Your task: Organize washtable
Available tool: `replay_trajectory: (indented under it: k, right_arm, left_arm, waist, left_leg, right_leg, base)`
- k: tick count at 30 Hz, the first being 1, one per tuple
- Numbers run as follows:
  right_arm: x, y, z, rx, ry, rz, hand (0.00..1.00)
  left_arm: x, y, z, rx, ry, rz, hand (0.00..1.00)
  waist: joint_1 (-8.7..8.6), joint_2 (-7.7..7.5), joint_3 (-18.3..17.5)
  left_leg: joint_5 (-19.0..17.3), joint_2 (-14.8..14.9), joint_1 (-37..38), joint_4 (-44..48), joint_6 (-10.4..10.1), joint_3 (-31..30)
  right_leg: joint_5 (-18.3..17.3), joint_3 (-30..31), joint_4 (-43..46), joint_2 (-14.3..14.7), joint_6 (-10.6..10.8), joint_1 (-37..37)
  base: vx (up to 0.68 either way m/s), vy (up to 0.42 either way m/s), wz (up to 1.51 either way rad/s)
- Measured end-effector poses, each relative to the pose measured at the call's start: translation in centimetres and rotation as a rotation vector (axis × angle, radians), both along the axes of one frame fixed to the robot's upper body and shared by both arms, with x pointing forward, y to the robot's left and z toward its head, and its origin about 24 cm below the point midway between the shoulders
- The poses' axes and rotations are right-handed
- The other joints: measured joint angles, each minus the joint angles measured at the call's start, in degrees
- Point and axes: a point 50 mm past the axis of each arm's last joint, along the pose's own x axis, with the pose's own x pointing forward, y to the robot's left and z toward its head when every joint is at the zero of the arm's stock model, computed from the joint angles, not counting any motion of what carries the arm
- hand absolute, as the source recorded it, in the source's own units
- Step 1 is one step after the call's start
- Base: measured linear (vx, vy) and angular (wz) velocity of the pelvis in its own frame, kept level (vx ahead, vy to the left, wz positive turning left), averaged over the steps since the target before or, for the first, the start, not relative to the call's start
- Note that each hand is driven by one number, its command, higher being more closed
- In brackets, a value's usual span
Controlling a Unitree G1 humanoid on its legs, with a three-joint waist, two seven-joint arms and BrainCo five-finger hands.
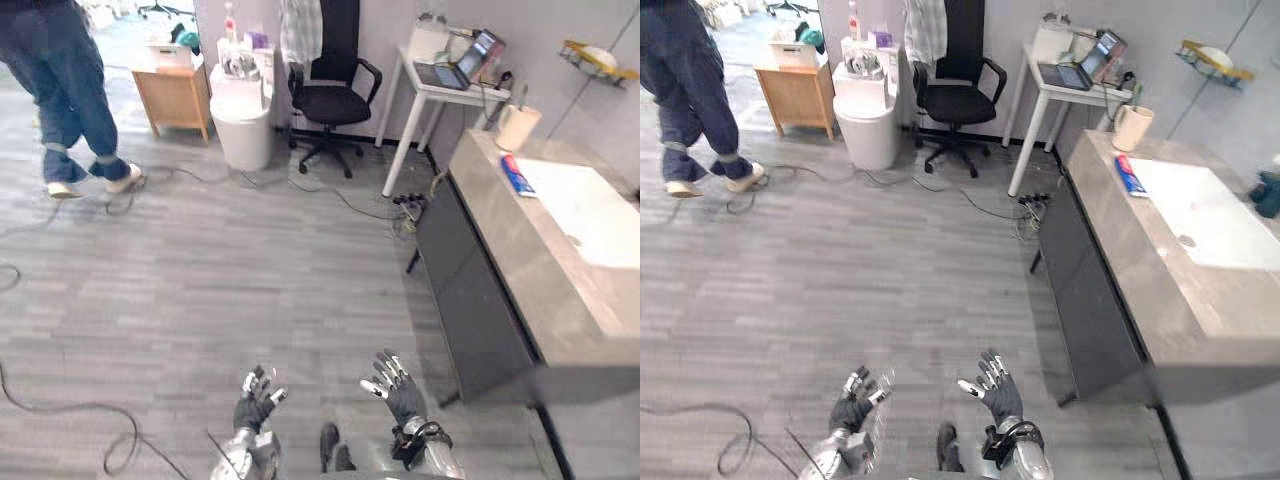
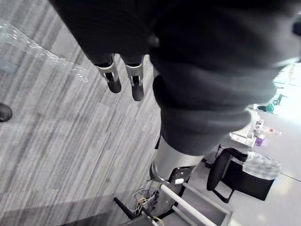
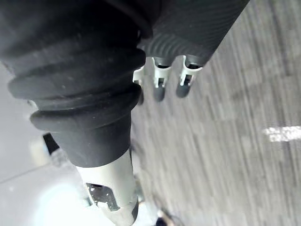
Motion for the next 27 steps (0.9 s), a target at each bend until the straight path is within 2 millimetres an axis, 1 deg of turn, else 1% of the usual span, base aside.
replay_trajectory:
  k: [1,2,3,4,5,6,7,8,9,10,11,12,13,14,15,16,17,18,19,20,21,22,23,24,25,26,27]
  right_arm:
    - [0.6,0.0,0.3,-0.005,-0.022,0.006,0.00]
    - [0.9,0.0,0.6,-0.006,-0.035,0.002,0.00]
    - [1.2,-0.3,0.7,-0.004,-0.040,-0.039,0.00]
    - [1.3,-0.4,0.7,0.000,-0.038,-0.061,0.00]
    - [1.4,-0.6,0.8,-0.005,-0.037,-0.073,0.00]
    - [1.8,-1.0,0.9,-0.004,-0.040,-0.110,0.00]
    - [2.0,-1.1,0.8,0.003,-0.040,-0.135,0.00]
    - [2.2,-1.1,0.6,0.005,-0.037,-0.133,0.00]
    - [2.7,-1.1,0.5,0.000,-0.037,-0.127,0.00]
    - [3.4,-1.2,0.6,-0.003,-0.043,-0.130,0.00]
    - [3.4,-1.2,0.4,-0.006,-0.036,-0.131,0.00]
    - [3.5,-1.3,0.1,-0.017,-0.025,-0.124,0.00]
    - [3.5,-1.6,0.0,-0.033,-0.022,-0.117,0.00]
    - [3.2,-1.9,-0.7,-0.053,0.010,-0.106,0.00]
    - [2.9,-1.6,-1.2,-0.048,0.041,-0.098,0.00]
    - [1.8,-1.2,-1.7,-0.050,0.068,-0.073,0.00]
    - [1.5,-1.0,-1.8,-0.054,0.074,-0.062,0.00]
    - [1.2,-0.7,-1.8,-0.050,0.077,-0.057,0.00]
    - [1.4,-1.0,-1.8,-0.065,0.067,-0.048,0.00]
    - [1.5,-1.2,-1.8,-0.074,0.063,-0.043,0.00]
    - [1.7,-0.8,-1.7,-0.063,0.059,-0.039,0.00]
    - [1.5,-0.8,-1.9,-0.058,0.068,-0.048,0.00]
    - [1.2,-0.9,-2.0,-0.060,0.077,-0.053,0.00]
    - [0.4,-1.2,-2.4,-0.061,0.101,-0.070,0.00]
    - [-0.4,-1.7,-2.8,-0.062,0.126,-0.092,0.00]
    - [-0.8,-1.8,-3.0,-0.061,0.140,-0.100,0.00]
    - [-1.5,-1.9,-3.3,-0.050,0.164,-0.112,0.00]
  left_arm:
    - [-0.2,0.3,-0.1,-0.003,0.011,0.021,0.00]
    - [-0.4,0.6,-0.2,0.004,0.017,0.026,0.00]
    - [0.0,0.8,-0.1,0.009,0.006,0.025,0.00]
    - [0.2,1.2,0.0,0.021,-0.004,0.026,0.00]
    - [0.2,1.6,0.0,0.030,-0.002,0.035,0.00]
    - [-0.1,1.9,-0.1,0.033,0.006,0.057,0.00]
    - [-0.2,2.1,-0.1,0.039,0.010,0.061,0.00]
    - [-0.2,2.4,-0.1,0.042,0.010,0.066,0.00]
    - [-0.3,2.5,-0.1,0.047,0.012,0.063,0.00]
    - [-0.2,2.4,-0.1,0.047,0.008,0.056,0.00]
    - [-0.2,2.3,-0.1,0.044,0.008,0.051,0.00]
    - [-0.5,2.2,-0.2,0.039,0.017,0.048,0.00]
    - [-0.6,1.9,-0.3,0.029,0.022,0.045,0.00]
    - [-0.7,1.6,-0.6,0.015,0.031,0.045,0.00]
    - [-0.7,2.1,-0.7,0.031,0.038,0.047,0.00]
    - [-0.4,2.7,-0.1,0.052,0.008,0.044,0.00]
    - [-0.6,2.8,0.1,0.058,-0.005,0.046,0.00]
    - [-0.5,2.8,0.4,0.059,-0.024,0.038,0.00]
    - [-0.5,2.4,0.4,0.057,-0.024,0.019,0.00]
    - [-0.5,2.4,0.5,0.062,-0.028,0.000,0.00]
    - [-0.1,2.9,0.7,0.099,-0.041,-0.063,0.00]
    - [0.2,3.2,0.9,0.121,-0.053,-0.106,0.00]
    - [0.5,3.1,1.0,0.122,-0.059,-0.121,0.00]
    - [0.9,2.7,1.2,0.126,-0.074,-0.154,0.00]
    - [0.8,2.0,1.1,0.117,-0.076,-0.182,0.00]
    - [0.7,1.7,1.1,0.112,-0.074,-0.197,0.00]
    - [0.4,1.1,0.9,0.097,-0.066,-0.225,0.00]
  waist:
    - [0.50,-0.22,-0.10]
    - [1.19,0.15,0.07]
    - [1.19,0.08,0.24]
    - [1.40,-0.75,0.41]
    - [1.56,-1.12,0.73]
    - [2.64,-1.76,1.23]
    - [3.43,-2.87,1.72]
    - [3.97,-3.71,2.06]
    - [4.41,-5.24,2.59]
    - [4.46,-5.59,3.71]
    - [4.50,-5.59,3.80]
    - [4.51,-4.92,4.02]
    - [4.46,-3.45,3.97]
    - [4.05,-2.96,3.88]
    - [3.80,-3.40,3.89]
    - [3.39,-4.29,3.79]
    - [3.43,-5.16,3.78]
    - [3.64,-6.15,3.56]
    - [4.34,-4.39,2.38]
    - [4.12,-3.86,2.07]
    - [2.92,-5.66,1.82]
    - [1.41,-6.44,1.36]
    - [0.88,-6.38,1.37]
    - [0.89,-6.02,1.38]
    - [0.92,-5.50,1.55]
    - [0.99,-5.22,1.61]
    - [1.19,-4.98,1.76]
  left_leg:
    - [9.91,0.10,-3.85,9.44,0.67,-0.93]
    - [11.56,1.15,-6.30,15.39,1.34,-1.40]
    - [11.33,3.51,-11.68,24.75,1.80,-1.48]
    - [10.21,5.67,-15.76,30.12,3.57,-1.40]
    - [9.45,6.59,-17.27,31.73,4.70,-1.17]
    - [8.02,7.68,-19.14,32.33,6.28,-0.98]
    - [7.40,7.38,-20.96,29.31,7.10,-0.97]
    - [7.09,6.73,-21.71,26.63,7.40,-0.94]
    - [6.28,6.00,-22.96,22.27,6.51,-1.07]
    - [5.40,5.58,-25.88,12.27,4.53,-3.36]
    - [5.43,5.55,-26.21,6.00,3.64,-4.10]
    - [6.91,5.54,-25.24,-7.22,0.32,-7.04]
    - [7.93,6.05,-24.15,-15.82,-1.40,-10.63]
    - [11.29,6.34,-22.43,-18.04,-8.75,-9.81]
    - [9.59,5.85,-21.61,-17.56,-8.46,-7.80]
    - [8.03,6.54,-20.93,-13.95,-8.39,-6.84]
    - [9.26,6.30,-21.20,-10.79,-9.72,-7.93]
    - [10.13,6.00,-22.89,-4.58,-12.17,-11.49]
    - [4.31,8.13,-20.08,-7.12,-12.68,-12.98]
    - [1.07,9.25,-19.33,-8.08,-12.82,-11.95]
    - [0.84,9.14,-18.01,-8.54,-12.45,-7.46]
    - [1.35,8.92,-16.09,-11.25,-11.53,-3.82]
    - [1.84,8.73,-14.99,-12.82,-10.85,-2.33]
    - [3.00,8.42,-12.48,-16.17,-9.74,0.99]
    - [4.14,7.71,-9.85,-19.45,-8.61,3.85]
    - [4.70,7.46,-8.40,-21.04,-8.00,5.50]
    - [5.64,6.83,-5.66,-23.40,-7.06,8.27]
  right_leg:
    - [-0.61,2.31,-0.80,1.28,-0.53,2.23]
    - [-0.80,3.80,-2.02,1.94,-0.80,4.05]
    - [-0.87,5.80,-4.77,2.59,-0.88,7.80]
    - [-0.87,8.50,-7.36,2.41,-0.88,11.67]
    - [-0.87,10.50,-8.49,2.17,-0.88,14.00]
    - [-1.00,14.75,-10.17,1.25,-0.78,18.05]
    - [-2.25,19.53,-10.44,-0.98,-0.18,20.67]
    - [-3.17,21.43,-10.34,-2.52,0.52,21.62]
    - [-4.44,23.90,-10.16,-4.34,1.43,23.08]
    - [-7.30,28.22,-10.12,-7.20,3.50,24.37]
    - [-8.58,29.83,-10.02,-8.30,4.95,24.49]
    - [-11.55,33.14,-8.76,-9.96,8.23,24.01]
    - [-14.44,35.94,-7.22,-10.42,10.31,23.35]
    - [-17.95,40.49,-5.31,-11.31,12.68,23.22]
    - [-18.18,42.28,-3.87,-11.63,13.21,22.46]
    - [-15.84,44.22,-0.52,-8.85,13.32,20.29]
    - [-14.77,44.47,0.43,-8.65,12.72,19.38]
    - [-13.50,47.50,-0.76,-10.00,11.92,19.25]
    - [-10.72,48.28,-2.49,-8.46,13.23,17.54]
    - [-9.56,48.28,-3.68,-8.14,13.88,17.14]
    - [-7.00,48.94,-5.26,-9.72,14.97,15.60]
    - [-2.52,49.04,-6.96,-11.14,15.26,14.38]
    - [0.19,48.68,-7.91,-11.57,15.18,14.03]
    - [5.27,47.39,-8.57,-11.82,14.29,12.88]
    - [9.28,44.50,-8.04,-11.83,12.65,11.75]
    - [10.82,42.67,-7.14,-11.92,12.03,11.02]
    - [12.58,39.26,-3.49,-11.93,11.28,9.02]
  base:
    - [0.81,0.087,-1.05]
    - [0.74,0.071,-0.92]
    - [0.67,0.090,-0.67]
    - [0.64,0.099,-0.56]
    - [0.71,0.201,-0.66]
    - [0.65,0.308,-0.96]
    - [0.62,0.356,-1.06]
    - [0.38,0.291,-1.05]
    - [0.42,0.432,-1.07]
    - [0.40,0.464,-1.06]
    - [0.43,0.605,-1.31]
    - [0.26,0.445,-1.31]
    - [0.37,0.723,-1.73]
    - [0.30,0.600,-1.42]
    - [0.35,0.662,-1.47]
    - [0.17,0.279,-1.22]
    - [0.20,0.429,-1.96]
    - [0.13,0.404,-2.67]
    - [0.16,0.516,-2.80]
    - [0.07,0.447,-2.58]
    - [0.01,0.416,-1.91]
    - [-0.03,0.348,-1.60]
    - [-0.06,0.268,-1.29]
    - [-0.05,0.229,-1.09]
    - [-0.05,0.225,-1.03]
    - [-0.03,0.187,-0.89]
    - [-0.01,0.182,-0.76]
